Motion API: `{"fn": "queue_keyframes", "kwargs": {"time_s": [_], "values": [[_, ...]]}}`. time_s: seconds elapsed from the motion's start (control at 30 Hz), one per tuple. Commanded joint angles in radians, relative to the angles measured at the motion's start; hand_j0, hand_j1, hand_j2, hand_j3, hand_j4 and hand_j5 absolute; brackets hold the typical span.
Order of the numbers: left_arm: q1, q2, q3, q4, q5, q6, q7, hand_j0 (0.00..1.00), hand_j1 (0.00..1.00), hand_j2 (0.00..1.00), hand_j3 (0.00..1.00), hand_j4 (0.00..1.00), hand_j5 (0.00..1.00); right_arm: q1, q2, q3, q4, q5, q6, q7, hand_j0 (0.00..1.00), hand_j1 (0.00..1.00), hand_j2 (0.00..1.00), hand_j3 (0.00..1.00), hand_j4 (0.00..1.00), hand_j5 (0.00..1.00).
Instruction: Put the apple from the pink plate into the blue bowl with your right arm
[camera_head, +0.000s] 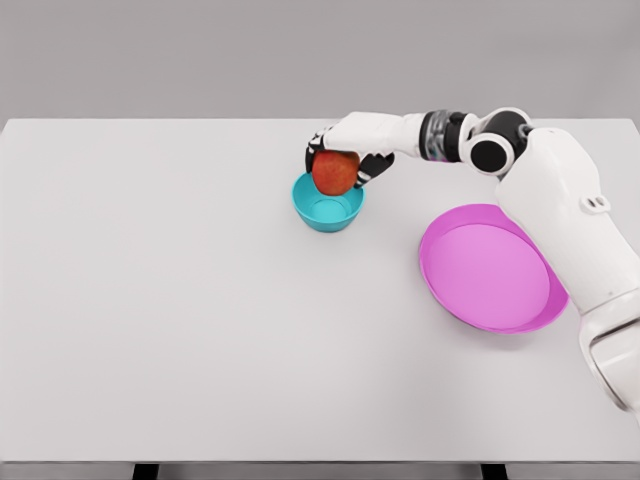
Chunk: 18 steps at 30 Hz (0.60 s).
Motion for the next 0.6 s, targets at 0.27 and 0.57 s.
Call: {"fn": "queue_keyframes", "kwargs": {"time_s": [0.27,0.57], "values": [[0.0,0.0,0.0,0.0,0.0,0.0,0.0,1.0,1.0,1.0,1.0,1.0,1.0,-0.008,0.014,0.017,0.009,-0.004,0.003,0.0,0.53,0.53,0.53,0.53,0.53,0.53],[0.0,0.0,0.0,0.0,0.0,0.0,0.0,1.0,1.0,1.0,1.0,1.0,1.0,-0.008,0.014,0.017,0.012,-0.004,0.003,0.0,1.0,1.0,1.0,1.0,1.0,1.0]]}}
